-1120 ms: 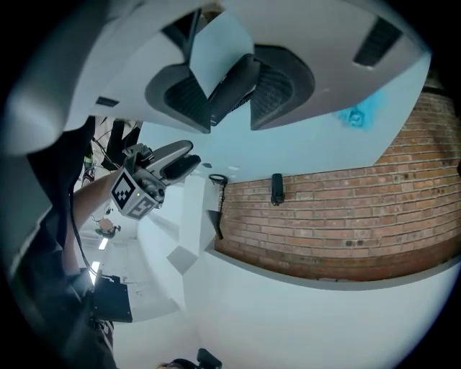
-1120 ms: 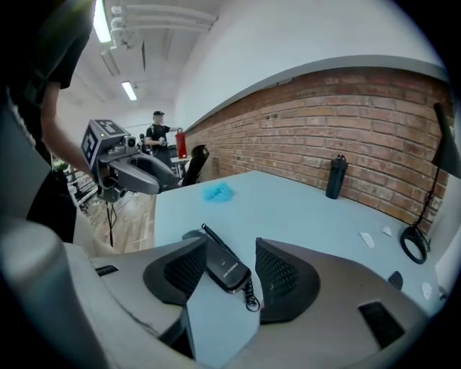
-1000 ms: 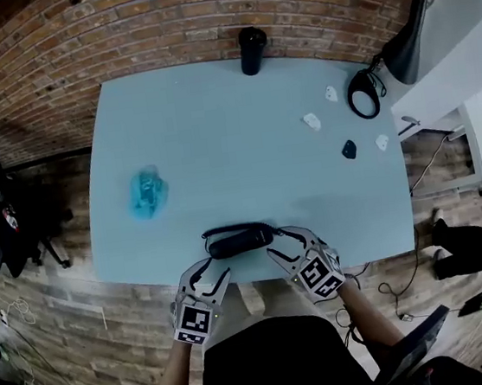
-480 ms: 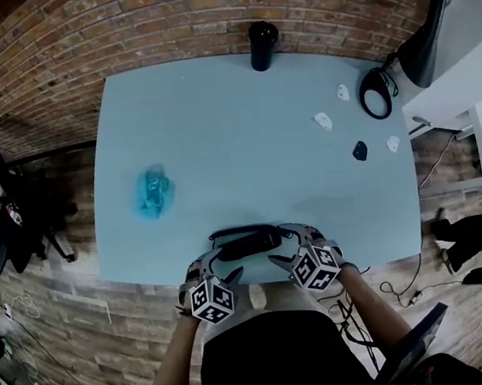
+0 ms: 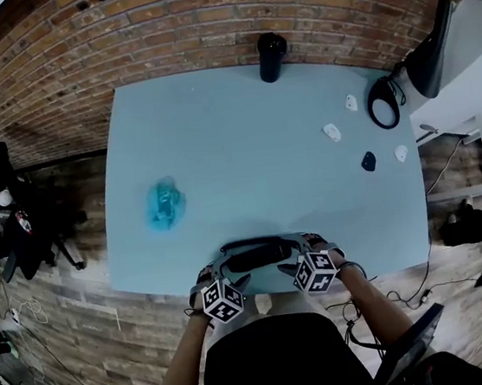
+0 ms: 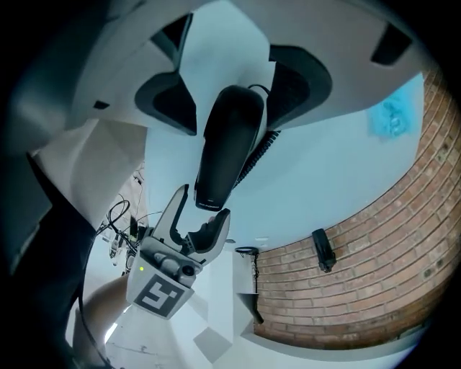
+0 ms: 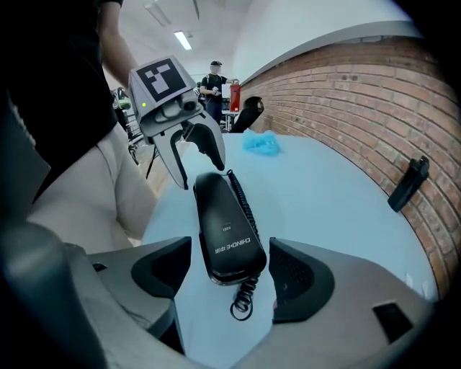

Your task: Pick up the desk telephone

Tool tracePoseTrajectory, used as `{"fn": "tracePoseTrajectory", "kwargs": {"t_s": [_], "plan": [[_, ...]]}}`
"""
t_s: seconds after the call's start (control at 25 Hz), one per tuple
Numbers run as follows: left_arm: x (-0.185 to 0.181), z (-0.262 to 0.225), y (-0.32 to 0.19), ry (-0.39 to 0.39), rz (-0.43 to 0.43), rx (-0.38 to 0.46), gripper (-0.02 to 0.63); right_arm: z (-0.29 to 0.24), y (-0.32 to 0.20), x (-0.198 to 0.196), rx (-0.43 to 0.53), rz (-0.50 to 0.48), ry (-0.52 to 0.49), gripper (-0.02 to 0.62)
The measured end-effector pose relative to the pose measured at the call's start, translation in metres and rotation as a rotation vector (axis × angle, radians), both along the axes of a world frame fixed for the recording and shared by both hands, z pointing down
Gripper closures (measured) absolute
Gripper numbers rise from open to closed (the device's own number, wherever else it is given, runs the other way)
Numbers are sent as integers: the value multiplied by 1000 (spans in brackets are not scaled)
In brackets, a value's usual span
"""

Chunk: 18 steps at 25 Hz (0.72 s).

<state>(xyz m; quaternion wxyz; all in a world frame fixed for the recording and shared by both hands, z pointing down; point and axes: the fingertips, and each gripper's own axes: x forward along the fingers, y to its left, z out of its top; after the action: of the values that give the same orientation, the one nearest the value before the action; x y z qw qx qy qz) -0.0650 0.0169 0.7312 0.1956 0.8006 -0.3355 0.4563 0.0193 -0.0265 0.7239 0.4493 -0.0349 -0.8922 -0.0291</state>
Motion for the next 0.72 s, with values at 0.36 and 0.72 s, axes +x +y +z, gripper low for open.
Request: {"fn": "tracePoseTrajectory", "kwargs": {"t_s": [0.36,0.72], "plan": [[-4,14,-6,-25,11,-24,284,25,-6,3,-19,33,54,272],[-1,28,-5,-39,31,-56,284,37,-7,-2,2,63,97,273]]}}
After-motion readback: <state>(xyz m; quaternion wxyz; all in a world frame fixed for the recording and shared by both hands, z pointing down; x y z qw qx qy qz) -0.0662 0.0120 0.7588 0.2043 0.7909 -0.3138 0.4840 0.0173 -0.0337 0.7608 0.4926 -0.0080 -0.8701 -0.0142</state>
